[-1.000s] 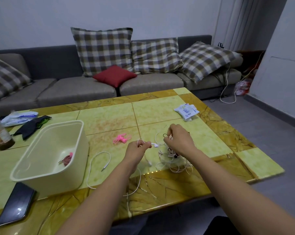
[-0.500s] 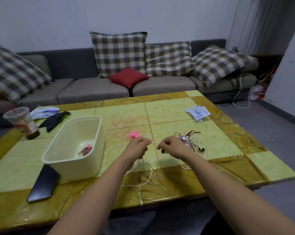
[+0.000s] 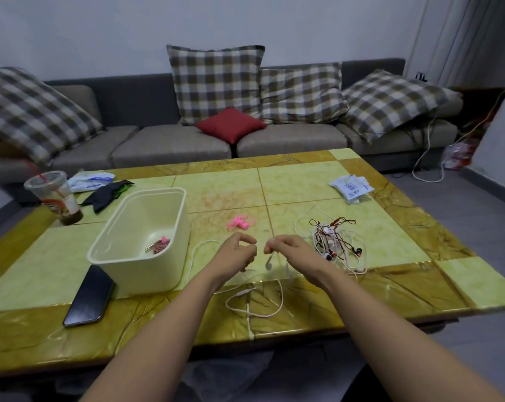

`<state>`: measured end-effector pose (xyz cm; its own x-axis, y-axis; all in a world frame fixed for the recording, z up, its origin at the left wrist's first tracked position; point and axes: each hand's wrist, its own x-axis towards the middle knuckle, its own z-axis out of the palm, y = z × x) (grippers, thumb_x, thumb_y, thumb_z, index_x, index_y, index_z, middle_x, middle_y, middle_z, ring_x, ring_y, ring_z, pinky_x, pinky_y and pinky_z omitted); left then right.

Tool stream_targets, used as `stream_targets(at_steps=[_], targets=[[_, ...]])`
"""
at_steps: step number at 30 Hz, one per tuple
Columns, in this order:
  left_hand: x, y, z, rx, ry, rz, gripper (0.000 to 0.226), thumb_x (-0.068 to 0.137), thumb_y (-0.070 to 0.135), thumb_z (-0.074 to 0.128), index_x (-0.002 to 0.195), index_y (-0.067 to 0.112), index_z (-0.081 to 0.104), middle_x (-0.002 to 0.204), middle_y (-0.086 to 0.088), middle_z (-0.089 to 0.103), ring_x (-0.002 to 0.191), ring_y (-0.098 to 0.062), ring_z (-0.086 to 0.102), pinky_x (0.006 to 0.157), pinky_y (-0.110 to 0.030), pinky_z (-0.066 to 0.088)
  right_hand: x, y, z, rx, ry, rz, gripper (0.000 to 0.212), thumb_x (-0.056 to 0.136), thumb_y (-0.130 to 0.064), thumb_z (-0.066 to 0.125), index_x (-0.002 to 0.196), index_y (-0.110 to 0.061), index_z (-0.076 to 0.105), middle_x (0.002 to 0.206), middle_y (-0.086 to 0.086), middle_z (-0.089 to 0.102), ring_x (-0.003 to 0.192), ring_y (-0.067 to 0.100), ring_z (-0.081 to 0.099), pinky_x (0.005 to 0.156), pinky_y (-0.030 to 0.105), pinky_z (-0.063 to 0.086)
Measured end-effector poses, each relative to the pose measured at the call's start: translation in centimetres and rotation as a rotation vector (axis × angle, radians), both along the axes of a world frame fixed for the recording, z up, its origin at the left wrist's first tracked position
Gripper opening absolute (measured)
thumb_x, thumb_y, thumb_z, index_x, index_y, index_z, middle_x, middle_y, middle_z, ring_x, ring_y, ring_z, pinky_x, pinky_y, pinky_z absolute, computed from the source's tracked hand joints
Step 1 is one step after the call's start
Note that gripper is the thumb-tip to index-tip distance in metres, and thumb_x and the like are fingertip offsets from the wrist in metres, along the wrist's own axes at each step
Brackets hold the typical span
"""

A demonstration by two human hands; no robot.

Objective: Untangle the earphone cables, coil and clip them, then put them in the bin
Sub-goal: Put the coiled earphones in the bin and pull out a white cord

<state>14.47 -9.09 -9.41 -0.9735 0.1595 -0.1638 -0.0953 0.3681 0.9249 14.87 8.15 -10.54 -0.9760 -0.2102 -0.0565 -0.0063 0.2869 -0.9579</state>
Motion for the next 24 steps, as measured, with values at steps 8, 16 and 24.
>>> stream_targets(at_steps=[8, 16, 24], targets=[[-0.7, -1.9, -3.5, -0.16, 0.094, 0.186, 0.022, 0.089, 0.021, 0.061, 0.076, 0.007, 0.072, 0.059, 0.001, 0.054, 0.064, -0.021, 0.053, 0.067, -0.033, 0.041, -1.1, 0.9, -0.2, -0.33, 0.03, -0.417, 0.024, 0.099, -0.013, 0.042, 0.079, -0.013, 0.055, 0.051, -0.001, 0.041, 0.05, 0.015, 0.04, 0.05, 0.023, 0.037], [1.2, -1.0, -2.8, 0.296, -0.109, 0.29, 0.032, 0.103, 0.023, 0.045, 0.079, 0.003, 0.052, 0.058, -0.006, 0.05, 0.052, -0.021, 0.063, 0.067, -0.036, 0.056, -0.3, 0.5, -1.5, 0.21, -0.166, -0.157, 0.039, 0.095, -0.011, 0.051, 0.134, -0.007, 0.051, 0.11, 0.012, 0.064, 0.093, 0.021, 0.06, 0.082, 0.033, 0.045], [2.6, 1.5, -1.6, 0.431, -0.166, 0.195, 0.03, 0.105, 0.028, 0.039, 0.086, 0.009, 0.051, 0.047, 0.005, 0.03, 0.036, -0.011, 0.03, 0.045, -0.026, 0.042, 0.2, -2.4, 0.0, 0.257, 0.239, -0.077, 0.053, 0.088, -0.011, 0.055, 0.139, -0.021, 0.046, 0.141, 0.001, 0.048, 0.13, 0.017, 0.043, 0.111, 0.045, 0.033]])
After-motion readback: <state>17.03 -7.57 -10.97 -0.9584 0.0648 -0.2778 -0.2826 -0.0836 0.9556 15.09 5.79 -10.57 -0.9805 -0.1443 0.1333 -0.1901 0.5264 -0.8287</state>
